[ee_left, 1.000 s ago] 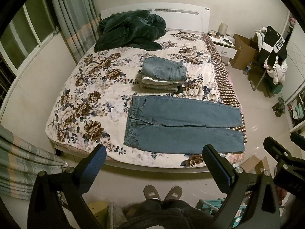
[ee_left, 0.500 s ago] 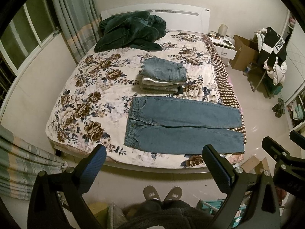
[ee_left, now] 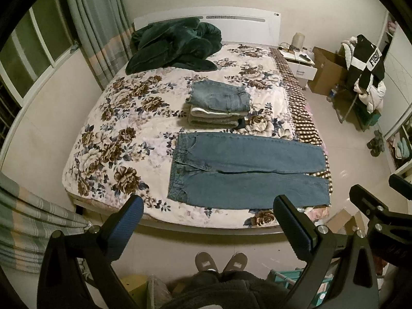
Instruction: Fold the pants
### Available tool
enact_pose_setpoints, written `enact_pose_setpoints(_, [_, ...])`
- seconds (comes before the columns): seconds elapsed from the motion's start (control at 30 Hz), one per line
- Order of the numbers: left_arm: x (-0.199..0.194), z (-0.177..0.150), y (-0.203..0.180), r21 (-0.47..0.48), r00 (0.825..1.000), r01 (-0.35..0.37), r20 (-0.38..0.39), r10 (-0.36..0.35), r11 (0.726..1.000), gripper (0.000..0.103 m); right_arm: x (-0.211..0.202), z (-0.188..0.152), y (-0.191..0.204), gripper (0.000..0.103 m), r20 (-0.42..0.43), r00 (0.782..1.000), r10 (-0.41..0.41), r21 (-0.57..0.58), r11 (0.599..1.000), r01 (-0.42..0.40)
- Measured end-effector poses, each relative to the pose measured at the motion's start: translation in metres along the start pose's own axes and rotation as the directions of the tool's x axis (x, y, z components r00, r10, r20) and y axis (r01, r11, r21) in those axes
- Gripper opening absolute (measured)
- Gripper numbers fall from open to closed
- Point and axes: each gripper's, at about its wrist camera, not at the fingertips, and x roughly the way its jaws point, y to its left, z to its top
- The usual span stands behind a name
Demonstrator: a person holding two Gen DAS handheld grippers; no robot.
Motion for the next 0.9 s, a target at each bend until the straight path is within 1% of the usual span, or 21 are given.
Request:
enact_pose_setpoints(0.27, [-0.003, 0.004, 0.000, 0.001, 1.000, -0.002, 0.003, 0.002, 1.000, 0.103, -0.002, 0.003, 0.007, 0.103, 0.005, 1.000, -0.002, -0.002, 1.000, 0.002])
enact_pose_setpoints(0.43, [-0.001, 0.000, -0.002, 0.000, 1.000, -0.002, 0.004, 0.002, 1.000, 0.103, -0.002, 0.003, 0.007, 0.103, 0.006, 1.000, -0.002, -0.003, 1.000, 0.002])
enact_pose_setpoints(0.67, [-0.008, 0.009, -0.001, 0.003, 1.000, -0.005, 0.013, 0.005, 1.000, 0.103, -0.005, 0.005, 0.008, 0.103, 0.009, 1.000, -0.002, 0.000, 1.000, 0.002])
enact_pose_setpoints(0.9, [-0.010, 0.013, -0.002, 0.001, 1.000, 0.002, 0.019, -0.002, 1.000, 0.103, -0.022, 0.016, 0.009, 0.103, 0.013, 1.000, -0.011, 0.014, 1.000, 0.010])
